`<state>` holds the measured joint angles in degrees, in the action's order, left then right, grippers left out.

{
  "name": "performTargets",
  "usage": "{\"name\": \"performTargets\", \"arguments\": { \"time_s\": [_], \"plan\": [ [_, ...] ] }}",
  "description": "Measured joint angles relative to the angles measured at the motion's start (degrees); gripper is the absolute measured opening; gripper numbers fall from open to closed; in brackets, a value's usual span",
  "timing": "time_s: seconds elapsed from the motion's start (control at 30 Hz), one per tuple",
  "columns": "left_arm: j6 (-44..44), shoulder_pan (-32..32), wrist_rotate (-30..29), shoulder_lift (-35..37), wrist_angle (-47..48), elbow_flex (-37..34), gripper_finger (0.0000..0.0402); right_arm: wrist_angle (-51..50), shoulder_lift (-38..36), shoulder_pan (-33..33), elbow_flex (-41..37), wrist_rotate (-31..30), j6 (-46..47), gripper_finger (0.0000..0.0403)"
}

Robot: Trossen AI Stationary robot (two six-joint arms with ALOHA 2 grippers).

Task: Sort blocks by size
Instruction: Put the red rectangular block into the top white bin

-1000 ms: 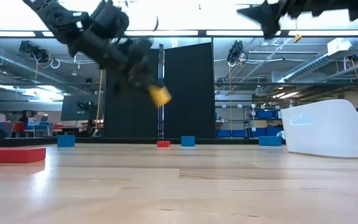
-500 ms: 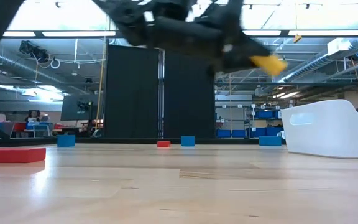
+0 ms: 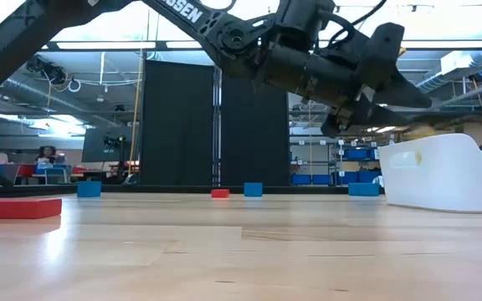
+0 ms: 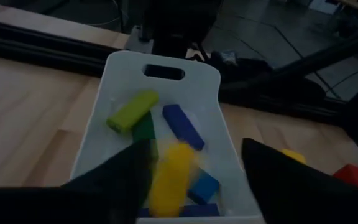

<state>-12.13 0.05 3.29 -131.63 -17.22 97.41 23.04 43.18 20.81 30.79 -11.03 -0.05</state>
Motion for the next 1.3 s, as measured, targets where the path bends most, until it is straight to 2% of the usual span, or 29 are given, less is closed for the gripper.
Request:
{"name": "performTargets", "arguments": {
  "time_s": [0.1, 0.17, 0.27, 0.33, 0.43, 0.53, 0.7, 0.83, 0.9, 1.0, 1.13, 1.3],
  "plan": [
    [0.12, 0.0, -0.6, 0.61, 0.21, -0.07, 0.0297, -0.5, 0.02, 0.59, 0.0, -1.31, 0.02, 0.0245],
    [0.21, 0.0, -1.6, 1.09, 0.76, -0.07, 0.0302, -0.76, 0.02, 1.0, 0.0, -2.2, 0.05, 0.0245],
    [1.72, 0.0, -3.15, 2.2, 1.81, -0.68, 0.0283, -1.85, 0.02, 1.83, -0.02, -3.06, 0.79, 0.0243],
    [2.67, 0.0, -3.86, 4.31, 0.33, -3.66, 0.026, -3.24, 0.02, 2.43, -0.02, -3.06, 1.66, 0.0243],
    [2.72, 0.35, -5.16, 10.14, -4.7, -12.25, 0.0221, -6.16, 0.32, 3.29, -0.04, -4.99, 3.41, 0.0244],
    [2.65, 0.97, -5.25, 18.13, -9.95, -23.9, 0.0187, -8.71, 1.42, 3.88, -0.04, -8.92, 5.39, 0.0245],
    [1.71, 0.76, -6.19, 33.92, -8.31, -40.47, 0.0162, -8.56, 5.5, 3.3, -0.04, -11.3, 6.03, 0.0245],
    [-0.17, -1.18, -8.57, 46.19, 1.18, -48.98, 0.0161, -6.84, 10.31, 1.38, -0.03, -11.89, 6.11, 0.0245],
    [-0.42, -2.79, -9.16, 51.22, 8.81, -50.89, 0.0161, -5.68, 13.01, 0.4, -0.04, -11.86, 6.36, 0.0244],
    [-0.46, -5.84, -10.38, 54.89, 21.67, -50.84, 0.0167, -4.52, 16.43, -0.85, -0.04, -11.57, 6.35, 0.0243],
    [-2.57, -9.99, -11.02, 54.22, 36.2, -49.34, 0.0192, -2.12, 19.75, -2.5, -0.07, -10.33, 6.34, 0.0243],
    [-4.71, -14.18, -9.73, 50.17, 47.23, -45.15, 0.0244, 0.3, 21.4, -4.39, -0.04, -6.97, 6.37, 0.0241]
  ]
}}
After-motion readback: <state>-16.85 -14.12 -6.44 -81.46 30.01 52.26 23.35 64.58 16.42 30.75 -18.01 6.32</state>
